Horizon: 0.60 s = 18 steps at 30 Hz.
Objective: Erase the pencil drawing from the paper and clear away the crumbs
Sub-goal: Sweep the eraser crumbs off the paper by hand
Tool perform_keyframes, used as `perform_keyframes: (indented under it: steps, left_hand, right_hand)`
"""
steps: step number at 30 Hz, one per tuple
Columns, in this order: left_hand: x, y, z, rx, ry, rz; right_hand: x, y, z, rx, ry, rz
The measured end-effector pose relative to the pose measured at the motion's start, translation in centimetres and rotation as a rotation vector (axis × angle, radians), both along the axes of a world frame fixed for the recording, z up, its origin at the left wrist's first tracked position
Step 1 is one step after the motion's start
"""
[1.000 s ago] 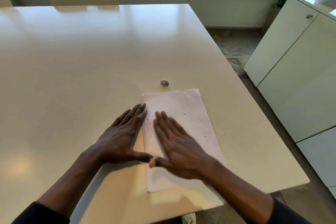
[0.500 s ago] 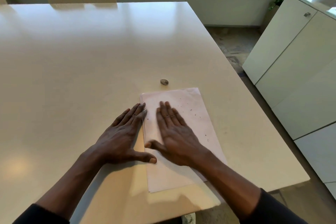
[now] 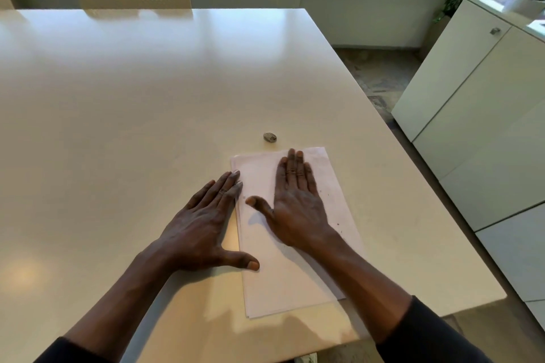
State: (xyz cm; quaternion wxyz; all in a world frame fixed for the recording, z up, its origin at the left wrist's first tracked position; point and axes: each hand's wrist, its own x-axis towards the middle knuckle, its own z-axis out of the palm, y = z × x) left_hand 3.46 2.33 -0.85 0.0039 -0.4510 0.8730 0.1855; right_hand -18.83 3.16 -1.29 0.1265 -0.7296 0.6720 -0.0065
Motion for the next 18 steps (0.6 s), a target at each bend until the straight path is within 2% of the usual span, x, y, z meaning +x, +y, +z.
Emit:
perform_keyframes:
  steps: [4, 7, 14, 18]
  left_hand:
    - [0.0, 0.0, -0.1, -0.018, -0.006, -0.013]
    - [0.0, 0.0, 0.0, -0.025, -0.003, -0.009]
    - [0.0, 0.0, 0.0, -0.018, -0.004, 0.005]
    - [0.0, 0.1, 0.0, -0.022, -0.005, -0.008]
  right_hand:
    - [2.5, -1.4, 0.3, 0.046, -0.002, 0.09]
    - [2.2, -2.4, 0.0, 0.067, 0.017, 0.01]
    - [0.8, 0.3, 0.9, 0.102, 0.004, -0.327]
    - [1.9, -0.3, 1.2, 0.026, -0.009, -0.272]
